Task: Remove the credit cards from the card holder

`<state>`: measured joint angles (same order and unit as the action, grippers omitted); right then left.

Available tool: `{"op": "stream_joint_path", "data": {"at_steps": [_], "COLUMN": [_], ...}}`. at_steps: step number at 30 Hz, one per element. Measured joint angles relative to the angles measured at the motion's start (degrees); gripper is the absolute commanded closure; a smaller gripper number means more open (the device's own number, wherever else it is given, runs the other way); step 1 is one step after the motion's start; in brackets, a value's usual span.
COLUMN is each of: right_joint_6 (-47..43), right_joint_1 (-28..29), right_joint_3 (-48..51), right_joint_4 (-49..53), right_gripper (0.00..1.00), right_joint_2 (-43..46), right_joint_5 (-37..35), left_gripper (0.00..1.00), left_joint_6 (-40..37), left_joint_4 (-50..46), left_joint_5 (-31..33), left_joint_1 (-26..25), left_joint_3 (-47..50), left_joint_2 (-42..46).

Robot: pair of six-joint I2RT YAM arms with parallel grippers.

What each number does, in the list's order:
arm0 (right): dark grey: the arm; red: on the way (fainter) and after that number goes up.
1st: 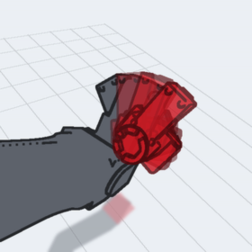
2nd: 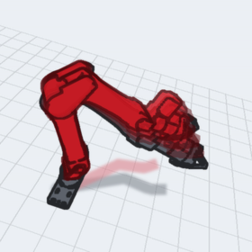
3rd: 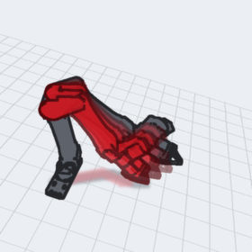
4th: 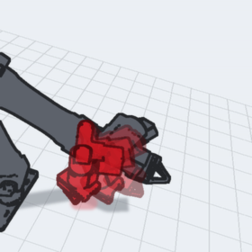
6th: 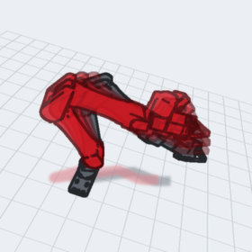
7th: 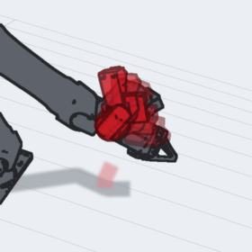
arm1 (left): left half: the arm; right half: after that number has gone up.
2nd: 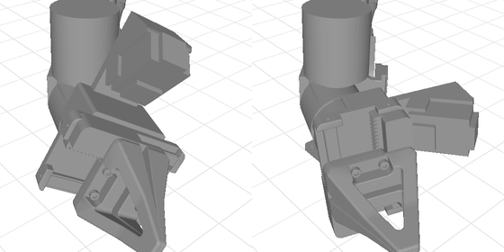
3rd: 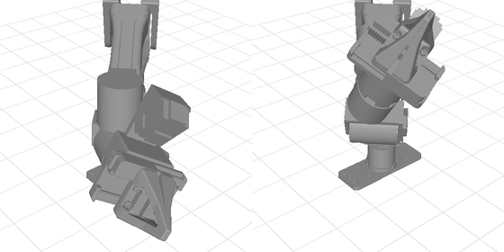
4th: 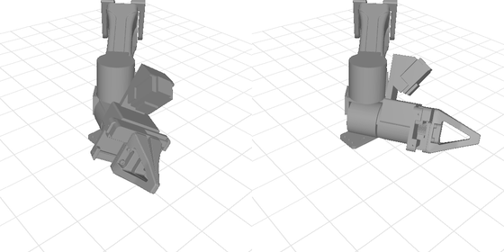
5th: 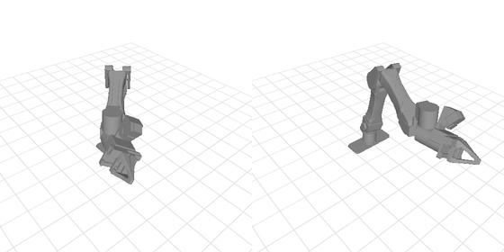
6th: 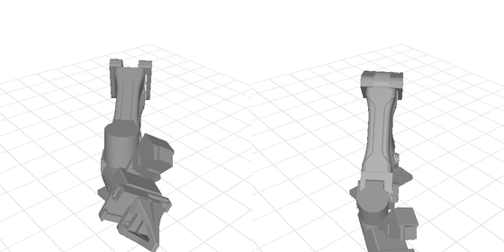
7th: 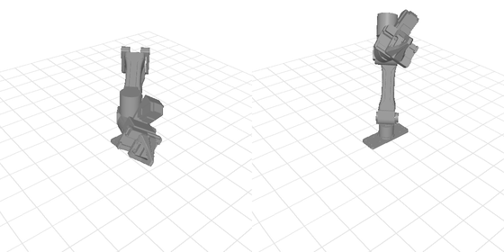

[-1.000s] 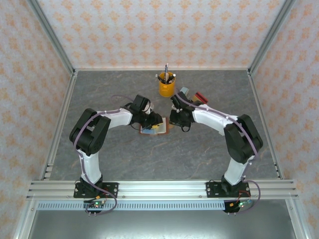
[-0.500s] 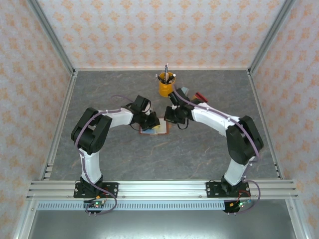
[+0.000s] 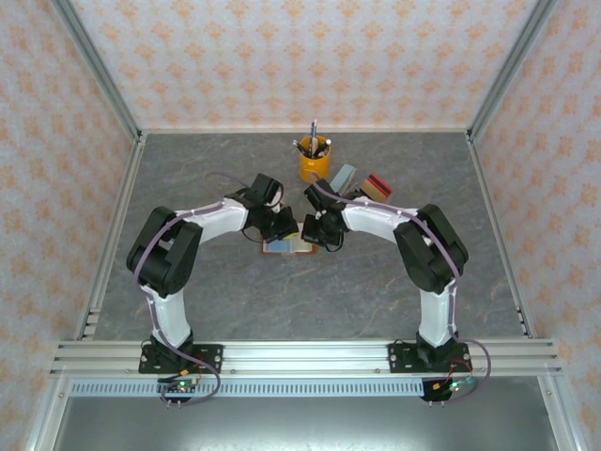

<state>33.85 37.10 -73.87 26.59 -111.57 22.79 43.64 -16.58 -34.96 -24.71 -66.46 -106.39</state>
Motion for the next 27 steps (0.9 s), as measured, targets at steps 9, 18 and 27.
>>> {"op": "stream_joint_path", "data": {"at_steps": [9, 18, 27], "right_joint_6": [-0.94, -1.09, -1.09], "right_joint_1": [-0.55, -0.57, -0.57], "right_joint_3": [-0.07, -0.07, -0.07], "right_joint_4": [-0.13, -0.13, -0.17], "right_gripper": [1.0, 1.0, 1.0], "right_joint_2": [-0.57, -0.63, -0.68], "right_joint_5": [-0.26, -0.24, -0.24], "left_gripper": [0.39, 0.43, 0.49], "left_joint_6": [-3.08, -3.23, -3.23], "left_joint_4": [-11.19, -13.25, -13.18], "left_joint_5": [9.2, 9.86, 7.17], "left_joint_1": [2.73, 3.98, 3.98], "left_joint_3": [-3.58, -3.45, -3.45], "left_joint_2": [6.91, 5.68, 0.76]}}
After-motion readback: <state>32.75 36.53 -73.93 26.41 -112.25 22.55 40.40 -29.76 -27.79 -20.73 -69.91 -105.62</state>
